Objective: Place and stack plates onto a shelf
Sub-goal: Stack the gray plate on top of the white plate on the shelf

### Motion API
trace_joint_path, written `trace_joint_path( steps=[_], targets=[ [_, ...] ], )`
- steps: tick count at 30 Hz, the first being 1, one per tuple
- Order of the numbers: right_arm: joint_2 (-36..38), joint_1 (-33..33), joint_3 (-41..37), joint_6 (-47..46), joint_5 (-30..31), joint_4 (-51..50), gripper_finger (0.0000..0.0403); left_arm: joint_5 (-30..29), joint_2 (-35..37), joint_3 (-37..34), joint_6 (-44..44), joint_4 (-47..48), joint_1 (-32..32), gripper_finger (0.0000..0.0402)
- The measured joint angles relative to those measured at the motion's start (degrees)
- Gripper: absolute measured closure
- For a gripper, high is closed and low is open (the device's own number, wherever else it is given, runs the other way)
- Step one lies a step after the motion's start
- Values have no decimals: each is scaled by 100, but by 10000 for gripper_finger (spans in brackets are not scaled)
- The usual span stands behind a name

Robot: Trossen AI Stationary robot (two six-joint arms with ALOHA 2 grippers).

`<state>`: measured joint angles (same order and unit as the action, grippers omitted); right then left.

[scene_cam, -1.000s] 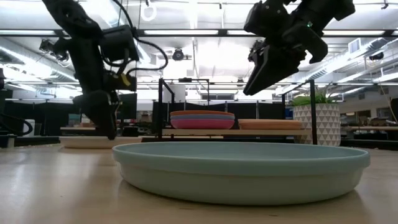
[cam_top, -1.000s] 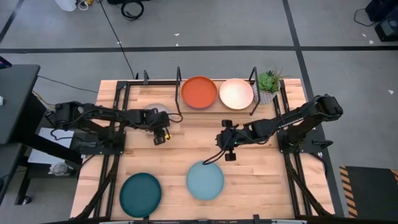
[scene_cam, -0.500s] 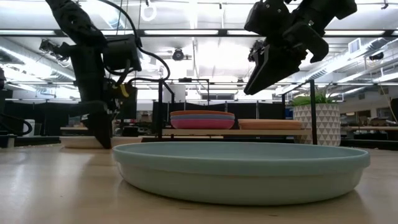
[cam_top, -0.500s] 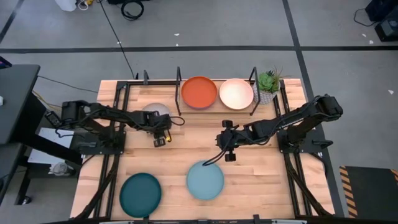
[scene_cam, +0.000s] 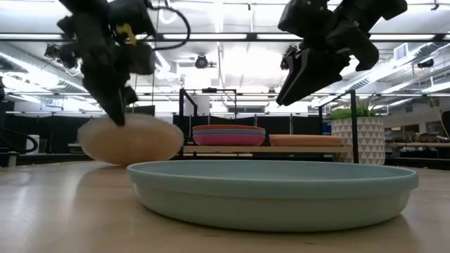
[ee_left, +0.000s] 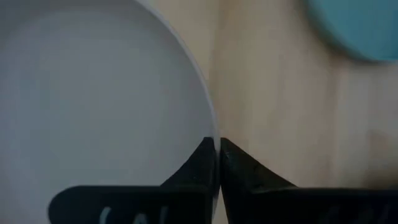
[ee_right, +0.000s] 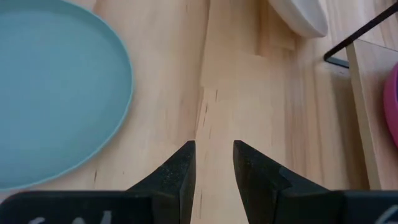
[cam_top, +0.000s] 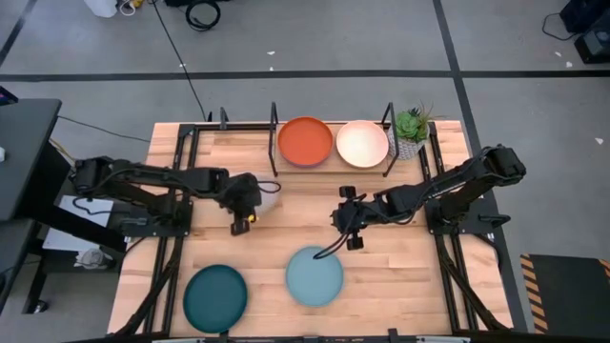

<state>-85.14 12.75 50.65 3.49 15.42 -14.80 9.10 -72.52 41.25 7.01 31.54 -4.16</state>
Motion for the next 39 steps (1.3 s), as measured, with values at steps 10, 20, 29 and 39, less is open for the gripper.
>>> trace_joint_path(
  steps=[10, 20, 29, 39],
  targets=[
    [569, 440, 2, -672, 993, -734, 289, 495, 3, 97, -24, -1666, 641, 384],
    [1214, 830, 5, -551, 1465, -907, 289, 208, -547, 877, -784, -2178, 712, 386],
    [1023, 1085, 4, 929, 2250, -179, 250, 210, -1482, 1790, -1574, -1537, 854, 385],
    [625, 1067, 9, 1642, 1941, 577, 159, 211, -1636, 1853, -2465, -1593, 894, 383]
  ],
)
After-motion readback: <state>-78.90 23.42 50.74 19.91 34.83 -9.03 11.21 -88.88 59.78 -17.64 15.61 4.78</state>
